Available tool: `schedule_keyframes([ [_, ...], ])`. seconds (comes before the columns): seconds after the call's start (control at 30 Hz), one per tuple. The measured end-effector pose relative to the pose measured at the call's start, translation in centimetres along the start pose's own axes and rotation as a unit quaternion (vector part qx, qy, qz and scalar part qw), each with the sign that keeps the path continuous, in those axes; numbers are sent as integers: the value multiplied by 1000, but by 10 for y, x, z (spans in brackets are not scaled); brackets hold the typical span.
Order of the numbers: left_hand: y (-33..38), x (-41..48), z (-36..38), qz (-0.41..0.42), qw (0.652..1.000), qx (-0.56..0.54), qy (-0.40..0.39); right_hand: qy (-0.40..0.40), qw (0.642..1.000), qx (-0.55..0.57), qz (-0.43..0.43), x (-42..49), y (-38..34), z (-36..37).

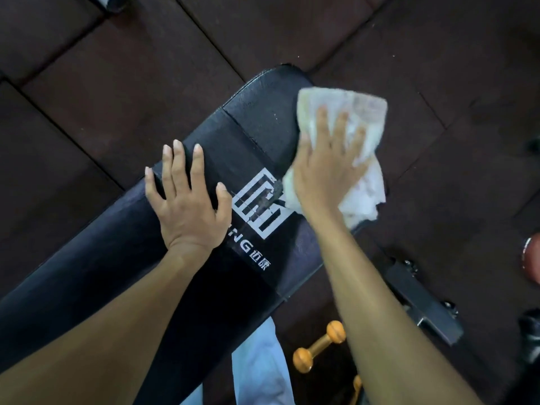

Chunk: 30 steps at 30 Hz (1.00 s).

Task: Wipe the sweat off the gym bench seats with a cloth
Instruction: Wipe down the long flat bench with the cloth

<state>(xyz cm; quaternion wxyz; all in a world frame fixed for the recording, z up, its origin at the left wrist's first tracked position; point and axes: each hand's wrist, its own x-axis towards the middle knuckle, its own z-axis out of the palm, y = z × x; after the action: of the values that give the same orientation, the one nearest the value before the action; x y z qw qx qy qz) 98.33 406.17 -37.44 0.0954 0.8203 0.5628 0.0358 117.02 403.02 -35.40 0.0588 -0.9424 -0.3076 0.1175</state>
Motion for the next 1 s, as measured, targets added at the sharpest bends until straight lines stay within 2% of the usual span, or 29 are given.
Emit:
schedule_keyframes([
  [0.03,1,0,0,0,1000,1,-1,-5,1000,-2,-27,8,-22,5],
  [0.13,1,1,-1,-1,1000,-1,-5,-14,977,-54,-205,11,-45,11],
  [0.23,2,0,-2,0,1000,0,1,4,929,-73,-363,1,6,7],
  [0.3,2,-1,-1,1,1000,2,8,-20,902,-86,-422,-7,56,-2],
  [0.33,2,-1,-1,1,1000,2,9,-37,900,-93,-425,-9,76,-8],
  [0.4,2,0,-1,1,1000,1,8,-54,920,-96,-375,-8,92,-17],
  [0.5,1,1,0,-2,1000,-2,11,-43,974,-62,-213,6,55,-16],
  [0.57,1,1,0,-3,1000,-2,12,-43,990,-35,-132,25,12,-9],
  [0.63,1,1,0,1,1000,-6,11,-48,984,-50,-162,40,-28,-4],
  [0.73,0,1,0,3,1000,-11,8,-53,940,-120,-316,51,-52,2],
  [0.8,0,0,0,-1,1000,-22,6,-27,920,-125,-371,55,-49,3],
  [0.87,2,0,-1,-6,999,-33,3,-9,933,-113,-342,67,-52,5],
  [0.93,1,0,0,-8,999,-34,2,-24,971,-65,-230,85,-68,4],
  [1.0,0,-2,-1,-5,999,-37,-1,-35,991,-12,-132,97,-81,-1],
])
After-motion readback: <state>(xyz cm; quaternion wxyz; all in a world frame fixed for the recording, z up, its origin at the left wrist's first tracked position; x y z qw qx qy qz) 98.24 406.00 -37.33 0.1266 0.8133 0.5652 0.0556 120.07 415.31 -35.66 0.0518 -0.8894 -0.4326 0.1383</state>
